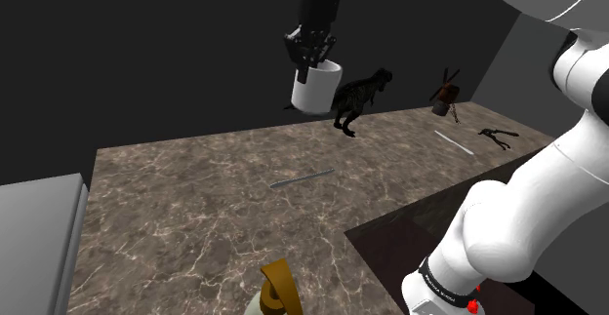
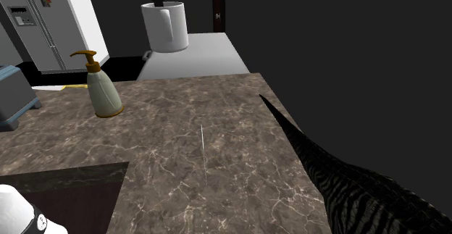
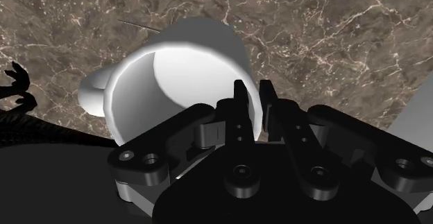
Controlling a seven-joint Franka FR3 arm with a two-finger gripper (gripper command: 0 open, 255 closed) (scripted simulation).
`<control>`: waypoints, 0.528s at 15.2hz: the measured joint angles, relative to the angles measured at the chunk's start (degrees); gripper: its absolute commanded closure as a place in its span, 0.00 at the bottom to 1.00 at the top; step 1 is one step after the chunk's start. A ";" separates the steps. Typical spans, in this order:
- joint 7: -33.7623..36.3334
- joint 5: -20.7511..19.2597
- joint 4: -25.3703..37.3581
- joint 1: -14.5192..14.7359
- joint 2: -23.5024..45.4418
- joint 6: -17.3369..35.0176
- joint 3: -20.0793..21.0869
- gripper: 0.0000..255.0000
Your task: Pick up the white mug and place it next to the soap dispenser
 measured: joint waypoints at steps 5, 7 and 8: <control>6.96 1.29 -1.99 2.72 -2.27 -0.12 4.26 1.00; 9.65 1.74 -2.16 3.71 -2.67 -0.26 5.98 1.00; 11.06 1.97 -1.95 4.20 -2.76 -0.51 6.87 1.00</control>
